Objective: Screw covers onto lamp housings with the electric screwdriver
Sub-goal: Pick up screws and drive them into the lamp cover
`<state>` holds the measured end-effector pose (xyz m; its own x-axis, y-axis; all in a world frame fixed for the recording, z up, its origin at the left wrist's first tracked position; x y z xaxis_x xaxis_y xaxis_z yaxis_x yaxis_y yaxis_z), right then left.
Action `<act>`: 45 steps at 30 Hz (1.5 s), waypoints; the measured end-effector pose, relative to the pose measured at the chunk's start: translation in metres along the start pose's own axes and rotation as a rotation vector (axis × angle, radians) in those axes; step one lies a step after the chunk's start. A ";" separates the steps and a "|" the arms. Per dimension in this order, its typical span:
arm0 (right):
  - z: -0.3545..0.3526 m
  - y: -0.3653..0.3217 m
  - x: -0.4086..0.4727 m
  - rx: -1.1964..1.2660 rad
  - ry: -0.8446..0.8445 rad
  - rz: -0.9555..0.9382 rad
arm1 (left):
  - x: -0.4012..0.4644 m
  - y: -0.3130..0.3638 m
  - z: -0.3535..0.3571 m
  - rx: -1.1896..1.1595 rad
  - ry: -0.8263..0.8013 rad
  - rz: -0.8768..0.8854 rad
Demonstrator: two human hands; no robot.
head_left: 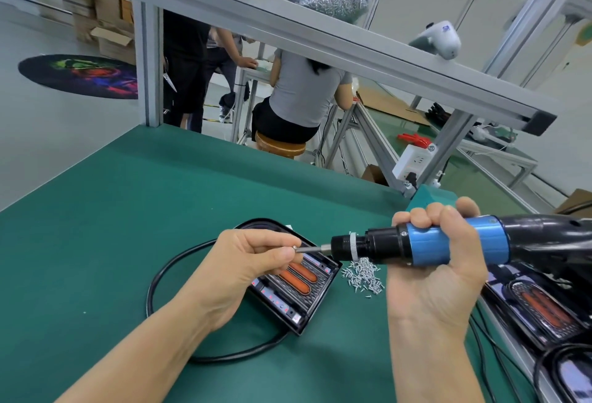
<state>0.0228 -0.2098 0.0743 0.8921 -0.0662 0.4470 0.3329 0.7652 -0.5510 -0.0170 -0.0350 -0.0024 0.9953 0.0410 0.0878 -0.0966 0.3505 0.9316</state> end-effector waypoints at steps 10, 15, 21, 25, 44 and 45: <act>0.003 0.025 -0.002 -0.130 -0.060 0.033 | -0.003 -0.001 -0.042 0.745 0.243 0.094; 0.007 0.055 -0.009 -0.247 -0.127 0.086 | -0.008 -0.014 -0.057 1.025 0.344 0.093; 0.016 0.086 -0.012 -0.342 -0.186 0.106 | -0.007 -0.024 -0.062 1.055 0.343 0.097; 0.014 0.097 -0.010 -0.358 -0.183 0.126 | -0.004 -0.025 -0.062 1.052 0.320 0.137; 0.017 0.110 -0.012 -0.464 -0.269 0.155 | -0.003 -0.031 -0.069 1.043 0.353 0.120; 0.016 0.110 -0.012 -0.466 -0.269 0.160 | -0.003 -0.031 -0.069 1.044 0.355 0.123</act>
<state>0.0433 -0.1145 0.0200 0.8537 0.2399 0.4623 0.3538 0.3843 -0.8527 -0.0174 0.0190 -0.0556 0.9046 0.3455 0.2495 0.0253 -0.6279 0.7779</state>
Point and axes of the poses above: each hand's wrist, its own x-axis towards the middle knuckle, its own z-axis out of the palm, y = z × x, the point moved 2 cm from there along x, towards the middle knuckle, and after that the axes turned 7 degrees about -y, right-handed, at the moved point
